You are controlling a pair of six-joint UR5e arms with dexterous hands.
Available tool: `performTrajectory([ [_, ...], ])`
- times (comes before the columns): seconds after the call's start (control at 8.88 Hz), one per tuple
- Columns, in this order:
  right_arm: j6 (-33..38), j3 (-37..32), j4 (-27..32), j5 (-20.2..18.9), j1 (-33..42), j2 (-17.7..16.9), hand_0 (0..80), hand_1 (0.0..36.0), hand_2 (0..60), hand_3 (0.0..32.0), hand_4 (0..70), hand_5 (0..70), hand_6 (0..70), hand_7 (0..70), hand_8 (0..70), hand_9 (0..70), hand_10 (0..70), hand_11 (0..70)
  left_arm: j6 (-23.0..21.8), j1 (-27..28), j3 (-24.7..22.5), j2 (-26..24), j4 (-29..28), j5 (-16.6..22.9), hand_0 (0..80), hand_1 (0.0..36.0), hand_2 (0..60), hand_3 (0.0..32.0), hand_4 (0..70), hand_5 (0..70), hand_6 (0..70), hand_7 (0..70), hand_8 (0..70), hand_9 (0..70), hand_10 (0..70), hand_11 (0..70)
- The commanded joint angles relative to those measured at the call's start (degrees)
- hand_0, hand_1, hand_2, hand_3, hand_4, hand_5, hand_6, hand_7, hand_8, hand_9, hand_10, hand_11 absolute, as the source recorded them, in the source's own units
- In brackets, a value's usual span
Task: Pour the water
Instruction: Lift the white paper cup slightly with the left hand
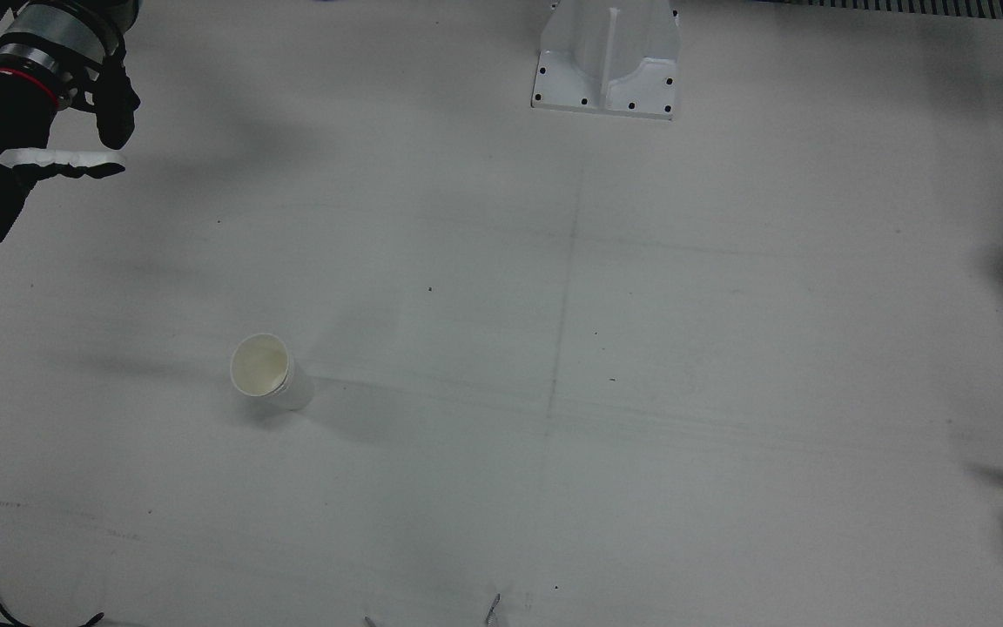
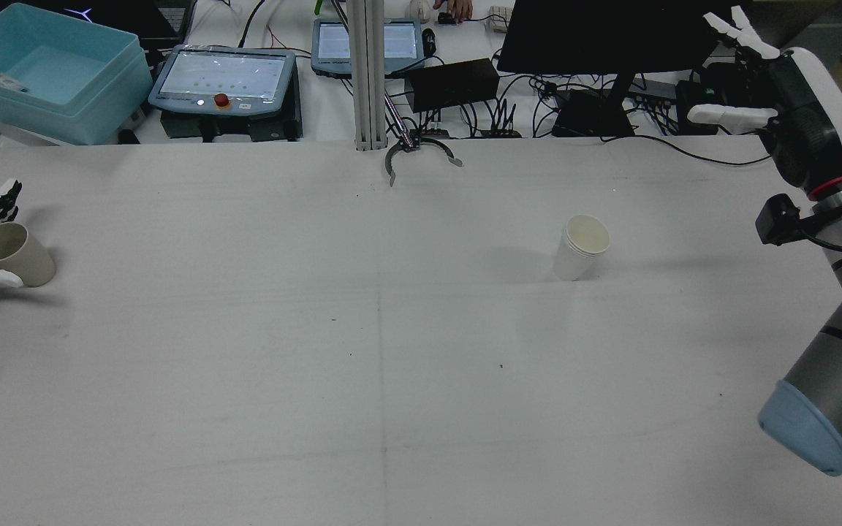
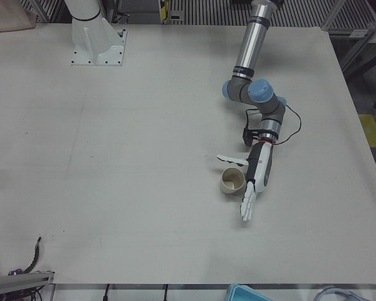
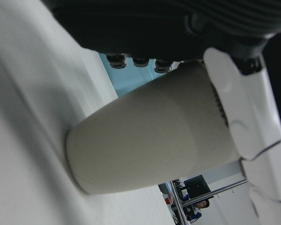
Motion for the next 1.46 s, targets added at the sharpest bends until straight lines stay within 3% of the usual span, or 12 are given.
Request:
performTrajectory([
  [0.0,-0.1,0.0,0.0,0.0,-0.1,-0.1,42.5,8.1,3.8,0.0,6.5,1.4,3.0,3.9,0.1,0.0,0.0,0.0,-2.3,0.2,0.1,-1.7,1.6,0.3,48.5,14.2,2.4,0.0,8.1,0.0,0.2,6.0,0.0,0.0,1.7,4.1],
  [0.34,-0.1,-0.1,0.0,0.0,0.0,-0.3,42.3,7.9,3.8,0.0,6.3,1.2,3.0,3.8,0.1,0.0,0.0,0.0,-2.5,2.6,0.1,-1.2,2.2,0.3,48.4,14.2,2.6,0.0,8.2,0.0,0.6,6.0,0.0,0.0,1.9,4.4],
  [0.68,0.0,0.0,0.0,-0.1,0.1,-0.3,41.8,7.7,4.0,0.0,6.3,1.2,3.0,3.8,0.2,0.0,0.0,0.0,-5.8,2.6,-0.2,-1.0,4.3,-0.2,53.1,21.0,7.2,0.0,6.9,0.0,0.2,5.5,0.0,0.0,2.2,5.4],
  [0.9,0.0,0.0,0.0,-0.1,0.1,-0.3,41.3,7.3,3.5,0.0,6.3,1.4,3.0,3.8,0.3,0.1,0.0,0.0,-6.4,2.6,-0.8,-1.1,5.9,-0.4,53.1,21.4,9.6,0.0,6.7,4.1,0.4,4.9,0.0,0.4,2.4,5.8],
  [1.01,0.0,0.1,0.0,-0.1,0.2,-0.3,41.0,7.1,3.6,0.0,6.3,1.4,3.0,3.9,0.3,0.0,0.0,0.0,-7.4,2.6,-0.9,-1.2,7.5,-0.5,53.0,20.9,9.7,0.0,9.9,11.4,1.2,4.9,0.0,0.7,2.6,5.8],
  [1.13,0.1,0.2,0.0,-0.1,0.2,-0.3,40.9,7.0,3.5,0.0,6.3,1.5,3.0,4.1,0.3,0.0,0.0,0.0,-7.6,2.6,-0.9,-1.3,8.0,-0.6,51.9,19.4,10.8,0.0,14.5,30.7,1.4,5.8,0.0,0.9,2.9,6.0],
  [1.35,0.1,0.2,0.0,-0.1,0.1,-0.3,40.7,6.8,3.1,0.0,6.4,1.5,3.0,3.9,0.2,0.0,0.0,0.0,-7.7,2.4,-1.7,-1.2,9.1,-0.7,50.4,19.5,22.6,0.0,20.5,54.1,4.2,7.9,0.7,2.8,3.9,7.3],
])
